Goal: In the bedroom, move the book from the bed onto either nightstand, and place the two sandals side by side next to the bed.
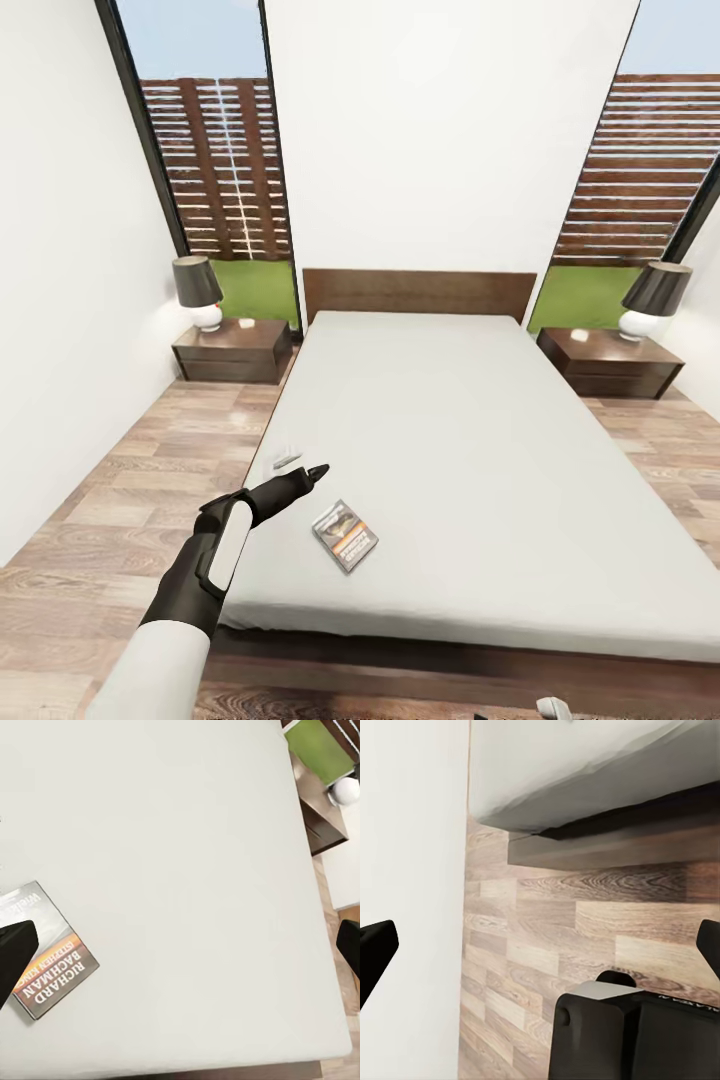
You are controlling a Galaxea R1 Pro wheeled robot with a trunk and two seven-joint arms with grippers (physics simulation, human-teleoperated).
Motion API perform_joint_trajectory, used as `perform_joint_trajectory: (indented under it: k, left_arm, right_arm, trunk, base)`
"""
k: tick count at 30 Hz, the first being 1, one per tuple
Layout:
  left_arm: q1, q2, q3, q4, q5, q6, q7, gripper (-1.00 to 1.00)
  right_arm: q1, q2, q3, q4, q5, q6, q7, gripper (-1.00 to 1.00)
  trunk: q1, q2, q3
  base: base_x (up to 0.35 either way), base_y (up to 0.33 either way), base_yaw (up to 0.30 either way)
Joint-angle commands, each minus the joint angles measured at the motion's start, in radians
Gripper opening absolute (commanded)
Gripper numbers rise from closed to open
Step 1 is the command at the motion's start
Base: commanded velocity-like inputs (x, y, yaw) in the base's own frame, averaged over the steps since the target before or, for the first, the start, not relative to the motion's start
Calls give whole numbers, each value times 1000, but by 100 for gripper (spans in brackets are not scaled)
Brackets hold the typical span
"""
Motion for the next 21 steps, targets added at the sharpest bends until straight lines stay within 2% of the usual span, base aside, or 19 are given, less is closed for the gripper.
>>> perform_joint_trajectory:
  k: [1,21]
  left_arm:
    - [-1,-1,5,-1,3,8,-4,100]
    - [1,-1,3,-1,3,7,-5,100]
  right_arm:
    - [-1,0,-1,1,-1,-2,3,100]
    - [-1,0,-2,1,-1,-2,3,100]
  trunk:
    - [1,-2,-4]
    - [1,-2,-34]
  base:
    - [0,0,0]
    - [0,0,0]
